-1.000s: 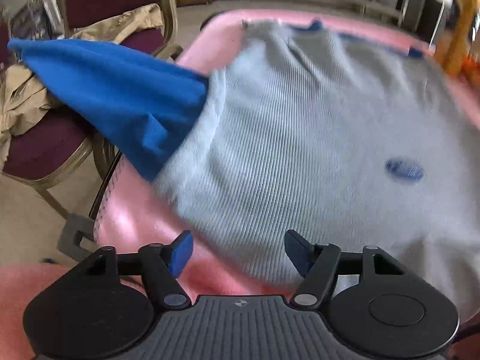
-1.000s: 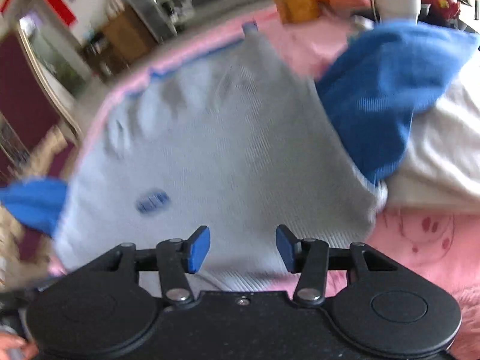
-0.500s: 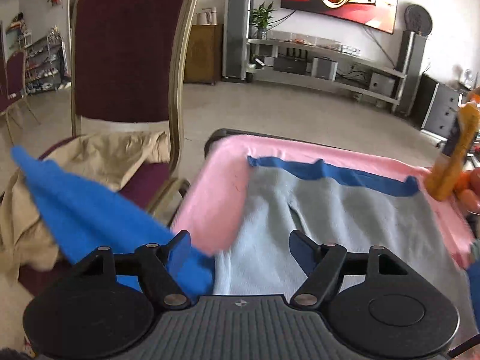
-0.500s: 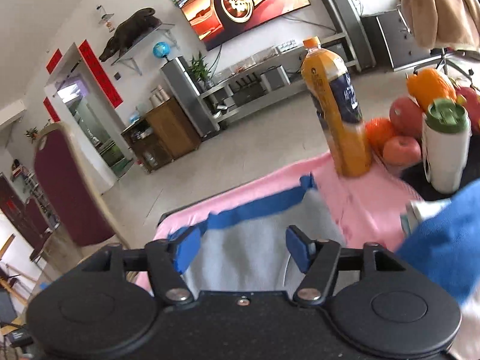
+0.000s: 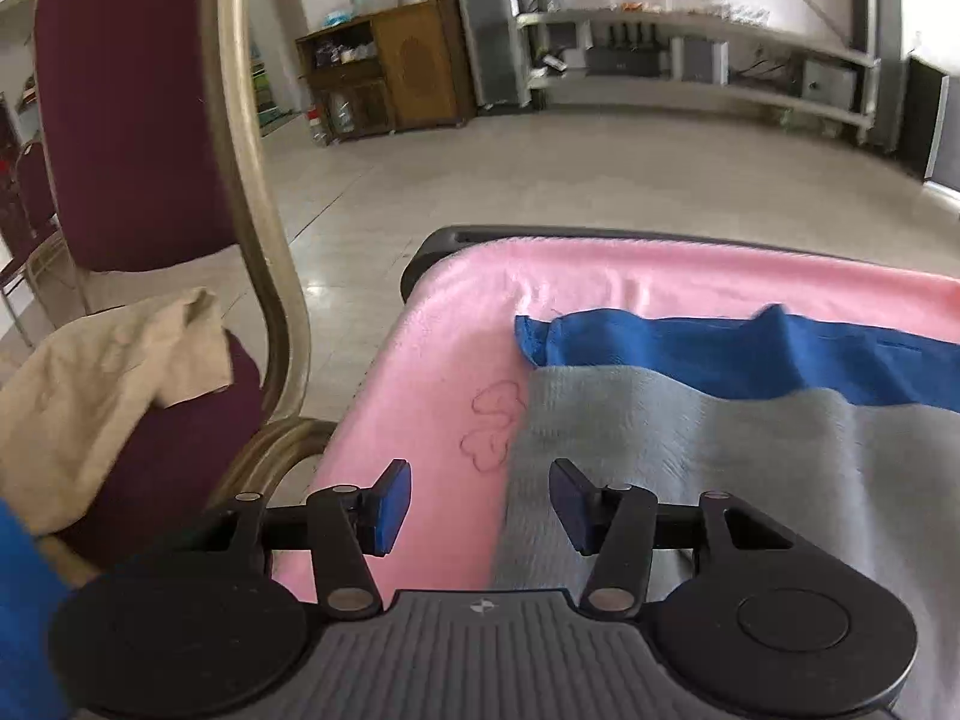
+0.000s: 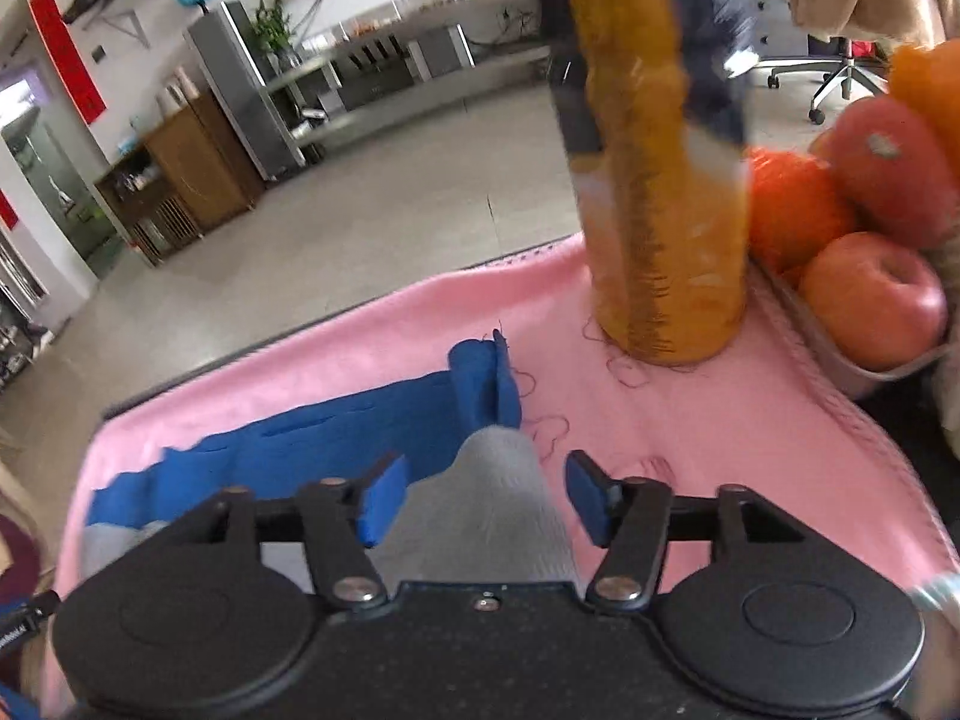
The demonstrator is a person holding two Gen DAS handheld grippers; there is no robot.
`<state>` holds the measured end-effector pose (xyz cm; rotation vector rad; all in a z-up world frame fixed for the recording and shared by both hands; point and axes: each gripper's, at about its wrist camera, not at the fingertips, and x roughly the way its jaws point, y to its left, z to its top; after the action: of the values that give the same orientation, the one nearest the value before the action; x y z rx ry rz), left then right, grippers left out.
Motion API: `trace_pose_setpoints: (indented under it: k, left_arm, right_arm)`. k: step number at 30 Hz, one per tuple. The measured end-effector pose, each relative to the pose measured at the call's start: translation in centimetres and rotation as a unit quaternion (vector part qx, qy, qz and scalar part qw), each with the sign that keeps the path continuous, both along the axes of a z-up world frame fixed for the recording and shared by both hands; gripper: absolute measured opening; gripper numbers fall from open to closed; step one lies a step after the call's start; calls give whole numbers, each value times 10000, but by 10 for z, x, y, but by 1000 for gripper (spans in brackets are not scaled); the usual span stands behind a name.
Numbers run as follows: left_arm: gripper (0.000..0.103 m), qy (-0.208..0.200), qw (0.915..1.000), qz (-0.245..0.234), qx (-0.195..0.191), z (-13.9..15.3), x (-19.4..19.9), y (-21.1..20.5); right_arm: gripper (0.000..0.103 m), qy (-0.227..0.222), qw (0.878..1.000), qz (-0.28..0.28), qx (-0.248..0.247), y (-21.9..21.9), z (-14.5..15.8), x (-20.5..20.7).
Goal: Fold clothes
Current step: 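Grasp the blue collar band with the right gripper and straighten it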
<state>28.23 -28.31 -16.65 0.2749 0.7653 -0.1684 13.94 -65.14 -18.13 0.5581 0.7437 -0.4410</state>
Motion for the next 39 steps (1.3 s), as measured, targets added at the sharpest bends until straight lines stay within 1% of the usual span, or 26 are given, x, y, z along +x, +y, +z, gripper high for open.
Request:
trace_pose_setpoints:
  k: [1, 2, 3, 4, 5, 9, 12, 14, 16, 17, 19, 21, 22, 23, 24, 25, 27, 28, 29, 30, 32, 34, 35, 36, 37, 39]
  left_arm:
    - [52, -17, 10000, 26, 58, -4, 5, -3]
    - [52, -45, 9999, 51, 130, -8, 9, -6]
    - [52, -92, 9998, 53, 194, -11, 10, -8]
    - [52, -146, 9996, 47, 255, -13, 11, -9]
    - [56, -200, 9993, 41, 316, -15, 12, -10]
    - [59, -420, 9974, 78, 586, -20, 15, -15]
    - [56, -589, 9951, 216, 764, -18, 17, -15]
    - [55, -716, 9955, 325, 523, -7, 14, -9]
    - [54, -813, 9966, 44, 121, 2, 6, -8]
    - [55, -859, 9962, -126, -89, 6, 2, -7]
    - [56, -932, 9945, -481, -21, 3, -4, -18]
    - [54, -868, 9930, -694, 390, -11, -3, -34]
    - [52, -841, 9920, -671, 663, -20, -1, -40]
    - [50, -909, 9874, -558, 1170, -33, 2, -46]
    - [53, -1206, 9764, -495, 1719, -46, 2, -51]
    - [54, -1508, 9640, -543, 2122, -56, -1, -54]
    - [52, -1822, 9461, -656, 2596, -67, -5, -60]
    - [52, -1813, 9448, -586, 2667, -68, 0, -62]
    - [51, -1748, 9462, -469, 2682, -67, 6, -62]
    - [42, -1682, 9475, -353, 2697, -66, 13, -63]
    - [19, -1158, 9630, -100, 2433, -63, 34, -54]
    - [19, -1027, 9660, -68, 2373, -57, 37, -50]
    - [24, -995, 9675, -101, 2323, -52, 35, -48]
    - [37, -964, 9689, -134, 2274, -47, 32, -46]
    - [41, -930, 9745, -130, 2037, -38, 28, -38]
    - [52, -882, 9855, -83, 1445, -16, 14, -20]
  right_arm:
    - [64, 25, 10000, 8, 44, -2, -8, 7]
    - [35, 41, 10000, 16, 61, -4, -14, 13]
    - [11, 75, 9999, -10, -90, -3, -17, 15]
    - [14, 116, 9989, -109, -446, -1, -16, 14]
    - [14, 71, 9976, -219, -650, 0, -17, 12]
    - [16, 93, 9966, -610, -547, -10, -36, 3]
    - [30, -38, 9965, -721, -417, -9, -33, -5]
    - [37, -306, 9957, -821, -285, -6, -22, -17]
    - [46, -617, 9942, -823, -314, 4, -7, -30]
    - [48, -781, 9938, -735, -304, 9, -1, -36]
    - [48, -946, 9945, -438, -89, 18, 1, -41]
    - [44, -888, 9954, -253, 273, 22, -6, -44]
    - [38, -834, 9952, -232, 452, 22, -11, -45]
    - [35, -814, 9945, -282, 592, 20, -15, -48]
    - [35, -804, 9937, -333, 712, 19, -20, -51]
    - [33, -814, 9929, -372, 781, 19, -23, -52]
    - [33, -705, 9938, -276, 812, 18, -28, -46]
    - [33, -587, 9950, -183, 783, 18, -31, -40]
    - [32, -455, 9968, -79, 654, 19, -34, -31]
    - [32, -409, 9982, -16, 443, 22, -35, -24]
    - [29, -310, 9995, 28, 83, 26, -34, -11]
    - [27, -202, 9996, 67, -190, 31, -32, -2]
    - [27, -146, 9995, 73, -259, 33, -30, 0]
    - [27, -103, 9997, 35, -211, 34, -26, -1]
    - [28, -124, 9998, 6, -144, 34, -20, -5]
    - [38, -529, 9986, -13, 80, 30, -1, -30]
